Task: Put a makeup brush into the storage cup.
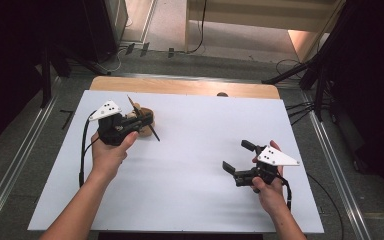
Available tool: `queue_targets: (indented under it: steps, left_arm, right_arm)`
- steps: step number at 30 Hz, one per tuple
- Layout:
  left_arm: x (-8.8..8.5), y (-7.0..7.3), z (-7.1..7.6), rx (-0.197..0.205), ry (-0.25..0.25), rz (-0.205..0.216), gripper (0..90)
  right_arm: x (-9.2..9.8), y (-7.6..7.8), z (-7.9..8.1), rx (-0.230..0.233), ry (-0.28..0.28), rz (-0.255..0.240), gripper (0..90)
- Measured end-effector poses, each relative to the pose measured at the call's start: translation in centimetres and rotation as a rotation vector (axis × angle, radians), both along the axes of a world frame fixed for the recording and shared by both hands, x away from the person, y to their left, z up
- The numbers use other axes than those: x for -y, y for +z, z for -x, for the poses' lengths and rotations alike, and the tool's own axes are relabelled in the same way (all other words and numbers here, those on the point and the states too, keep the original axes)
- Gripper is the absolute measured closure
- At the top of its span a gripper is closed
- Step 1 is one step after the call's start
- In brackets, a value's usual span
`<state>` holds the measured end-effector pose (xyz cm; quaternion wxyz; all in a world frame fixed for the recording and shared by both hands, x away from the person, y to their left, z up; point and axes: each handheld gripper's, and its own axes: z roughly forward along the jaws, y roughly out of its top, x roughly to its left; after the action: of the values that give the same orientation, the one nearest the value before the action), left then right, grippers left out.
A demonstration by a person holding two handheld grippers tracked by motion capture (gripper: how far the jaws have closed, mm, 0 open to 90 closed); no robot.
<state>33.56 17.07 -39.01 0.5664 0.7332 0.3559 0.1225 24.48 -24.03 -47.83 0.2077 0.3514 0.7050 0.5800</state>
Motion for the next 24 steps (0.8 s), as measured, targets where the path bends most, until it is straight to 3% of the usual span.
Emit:
queue_targets:
  steps: [24]
  left_arm:
    - [-0.9,1.0,-0.9,0.018,0.032,-0.016,85.0]
  right_arm:
    - [4.2,-0.9,1.7,-0.026,-0.070,0.021,0.0]
